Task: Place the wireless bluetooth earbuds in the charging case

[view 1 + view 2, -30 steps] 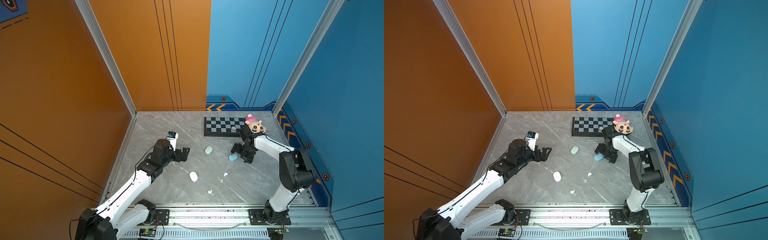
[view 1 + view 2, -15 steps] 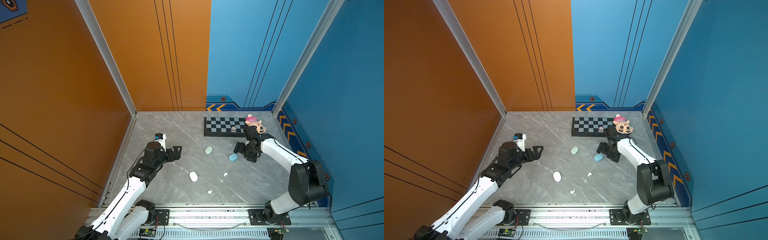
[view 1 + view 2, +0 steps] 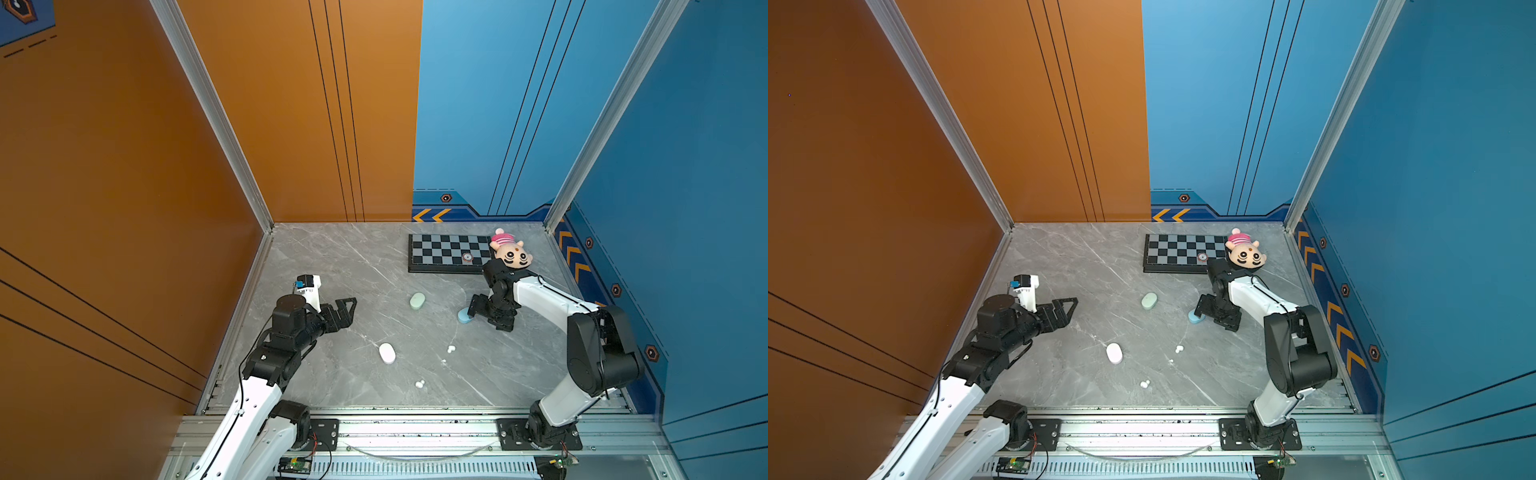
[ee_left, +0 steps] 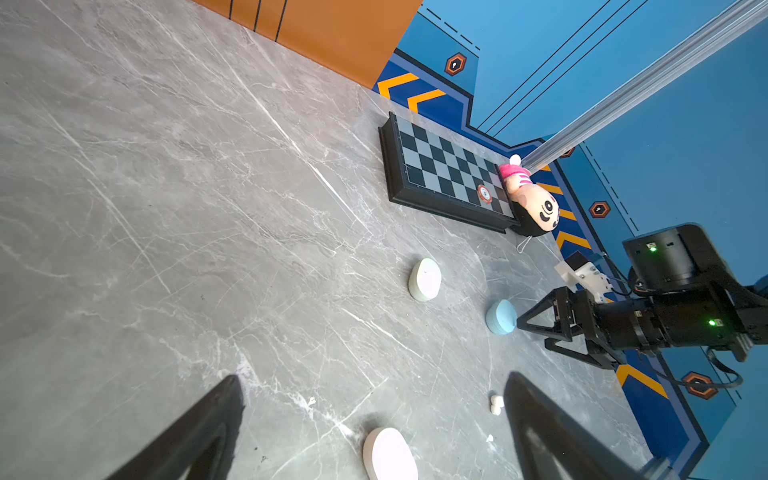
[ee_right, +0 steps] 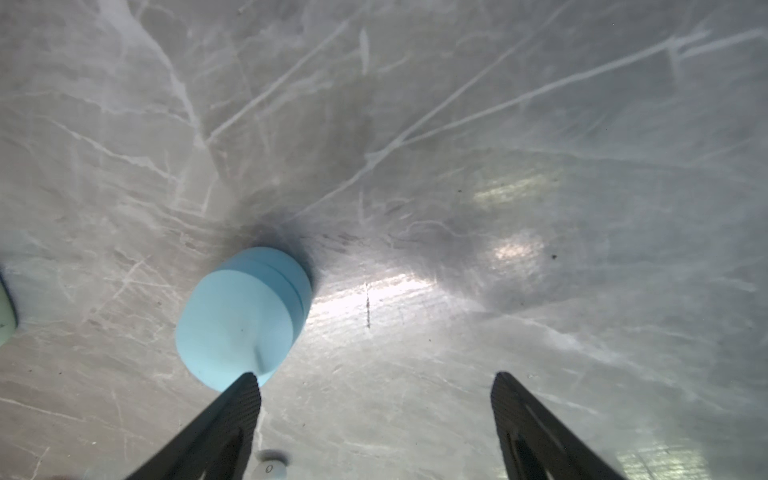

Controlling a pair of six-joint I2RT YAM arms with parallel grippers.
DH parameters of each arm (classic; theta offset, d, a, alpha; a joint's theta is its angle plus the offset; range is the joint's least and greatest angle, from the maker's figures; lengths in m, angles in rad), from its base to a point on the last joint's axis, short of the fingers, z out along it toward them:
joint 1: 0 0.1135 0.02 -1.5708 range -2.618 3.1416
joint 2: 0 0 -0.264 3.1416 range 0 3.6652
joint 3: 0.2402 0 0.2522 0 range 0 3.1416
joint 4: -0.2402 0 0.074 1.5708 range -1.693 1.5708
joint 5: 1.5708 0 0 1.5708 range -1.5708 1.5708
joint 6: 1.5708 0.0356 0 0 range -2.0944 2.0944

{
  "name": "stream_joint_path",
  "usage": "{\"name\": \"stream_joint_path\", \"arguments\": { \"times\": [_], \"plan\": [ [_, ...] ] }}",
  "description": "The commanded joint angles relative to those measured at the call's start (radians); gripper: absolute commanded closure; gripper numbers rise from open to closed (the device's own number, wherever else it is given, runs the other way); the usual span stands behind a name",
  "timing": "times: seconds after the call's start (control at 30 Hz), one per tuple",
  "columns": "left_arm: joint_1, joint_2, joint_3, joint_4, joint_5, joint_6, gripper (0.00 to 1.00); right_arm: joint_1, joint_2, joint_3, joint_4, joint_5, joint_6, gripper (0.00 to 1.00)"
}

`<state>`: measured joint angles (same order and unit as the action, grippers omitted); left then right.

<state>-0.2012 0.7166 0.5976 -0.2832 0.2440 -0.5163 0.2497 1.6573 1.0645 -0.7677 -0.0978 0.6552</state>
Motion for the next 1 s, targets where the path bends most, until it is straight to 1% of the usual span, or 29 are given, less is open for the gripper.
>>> {"name": "stream_joint_path", "arguments": {
  "times": [0.0, 0.2, 0.4, 0.47, 0.6, 0.7, 0.77, 0.87, 0.97],
  "plan": [
    [0.024, 0.042, 0.046, -0.027, 0.036, 0.034, 0.02, 0.008, 0.015, 0.001, -0.029, 0.048, 0.031, 0.10],
    [0.033, 0.077, 0.073, -0.017, 0.015, 0.016, 0.02, 0.007, 0.045, 0.012, -0.031, 0.054, 0.051, 0.10],
    [0.035, 0.111, 0.089, -0.022, 0.025, 0.008, 0.02, 0.003, 0.053, 0.024, -0.038, 0.047, 0.069, 0.10],
    [0.035, 0.117, 0.096, -0.023, 0.045, 0.011, 0.02, 0.008, 0.028, 0.036, -0.057, 0.050, 0.066, 0.10],
    [0.034, 0.099, 0.090, -0.004, 0.110, 0.025, 0.02, 0.047, -0.099, 0.077, -0.098, 0.048, 0.024, 0.11],
    [0.035, 0.066, 0.089, 0.002, 0.140, 0.052, 0.02, 0.128, -0.175, 0.131, -0.113, 0.010, -0.043, 0.12],
    [0.035, 0.042, 0.093, -0.011, 0.152, 0.072, 0.02, 0.208, -0.181, 0.176, -0.120, -0.040, -0.087, 0.12],
    [0.038, 0.004, 0.102, -0.067, 0.150, 0.101, 0.02, 0.360, -0.128, 0.245, -0.146, -0.062, -0.117, 0.13],
    [0.041, -0.063, 0.086, -0.103, 0.126, 0.113, 0.02, 0.519, -0.033, 0.306, -0.150, -0.042, -0.129, 0.14]
  ]
}}
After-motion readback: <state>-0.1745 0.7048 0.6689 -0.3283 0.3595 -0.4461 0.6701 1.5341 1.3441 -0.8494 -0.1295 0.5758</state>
